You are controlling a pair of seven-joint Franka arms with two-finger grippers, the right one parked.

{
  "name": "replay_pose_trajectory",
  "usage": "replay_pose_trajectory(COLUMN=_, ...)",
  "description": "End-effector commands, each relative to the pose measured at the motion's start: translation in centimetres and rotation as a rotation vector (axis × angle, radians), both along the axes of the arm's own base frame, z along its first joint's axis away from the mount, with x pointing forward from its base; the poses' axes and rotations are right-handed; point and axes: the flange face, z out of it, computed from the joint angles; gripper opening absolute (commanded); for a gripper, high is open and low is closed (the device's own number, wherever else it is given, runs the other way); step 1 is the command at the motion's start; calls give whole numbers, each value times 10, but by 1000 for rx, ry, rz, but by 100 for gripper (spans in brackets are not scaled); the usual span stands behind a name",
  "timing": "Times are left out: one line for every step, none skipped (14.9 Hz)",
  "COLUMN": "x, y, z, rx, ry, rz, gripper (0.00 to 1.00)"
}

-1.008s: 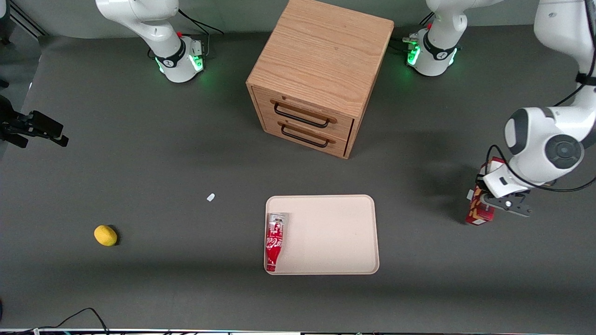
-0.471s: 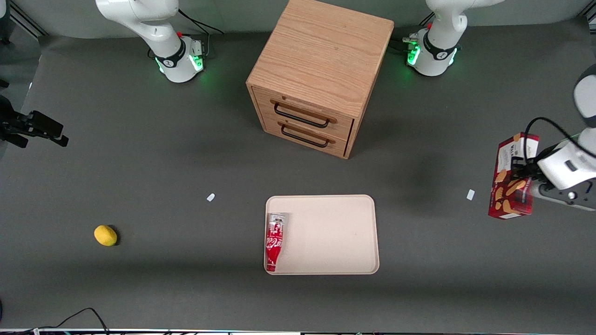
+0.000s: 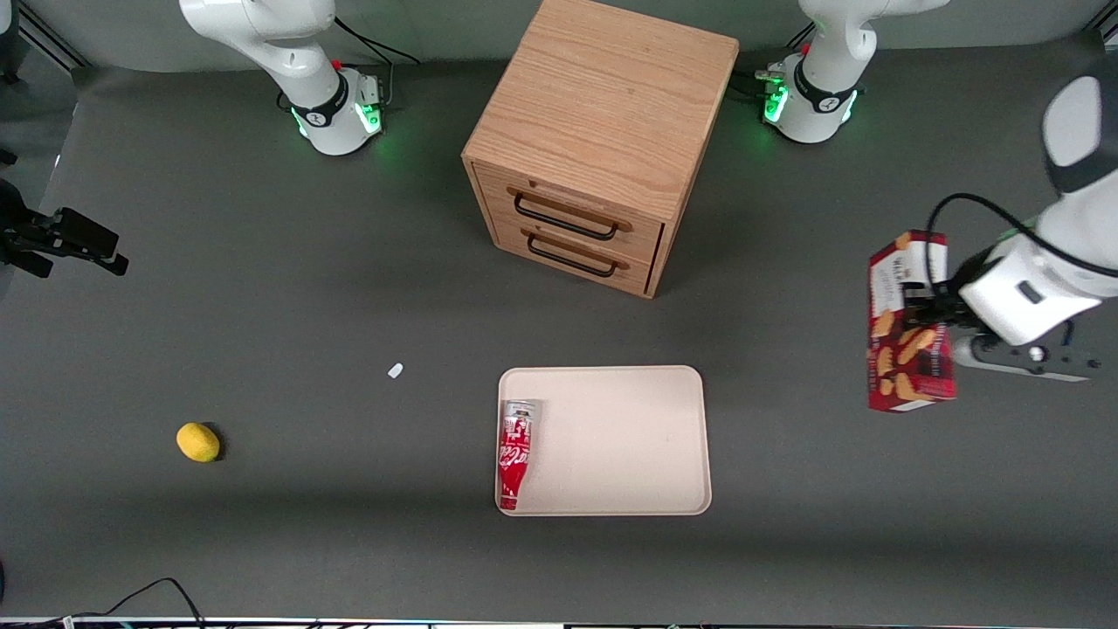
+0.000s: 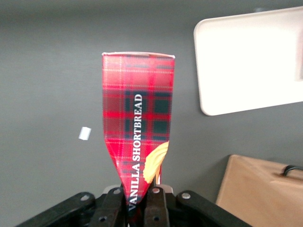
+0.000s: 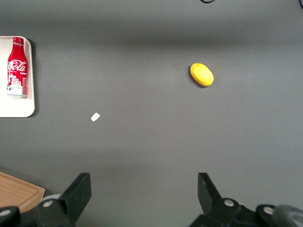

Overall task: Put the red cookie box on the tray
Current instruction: 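Carry the held box over the white tray and lower it inside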

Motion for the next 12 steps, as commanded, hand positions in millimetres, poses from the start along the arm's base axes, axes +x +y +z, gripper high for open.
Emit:
replay_pose_trajectory(x=17, y=-55, z=-10, rx=-35, ry=8, rz=87, gripper=0)
replay_pose_trajectory(x=22, y=-72, z=-21, rx=-47, ry=4, rz=121, gripper=0)
replay_pose_trajectory(x=28, y=-92, z=-35, rx=-57, ry=-2, rz=138, gripper=0)
replay_pose_trajectory(x=35, y=-108, z=-54, rx=-64, ry=-8, rz=154, gripper=0)
replay_pose_trajectory(x=41, y=-122, z=-74, rx=-68, ry=-19, rz=167, gripper=0)
replay_pose_trajectory(x=48, y=-133, z=-95, rx=-58, ry=-38, rz=172, gripper=0)
replay_pose_trajectory(x=52, y=-147, z=-115, rx=-46, ry=-53, rz=170, gripper=0)
replay_pose_trajectory(x=56, y=-160, z=-135, rx=-36, ry=-67, rz=176, gripper=0)
replay_pose_trajectory(x=58, y=-175, z=-155, rx=-24, ry=-80, rz=181, gripper=0)
replay_pose_trajectory(x=59, y=-188, z=-175, rx=-2, ry=-87, rz=187, gripper=0)
replay_pose_trajectory(x=59, y=-198, z=-196, rx=19, ry=-94, rz=190, gripper=0)
replay_pose_trajectory(x=59, y=-206, z=-211, rx=25, ry=-102, rz=190, gripper=0)
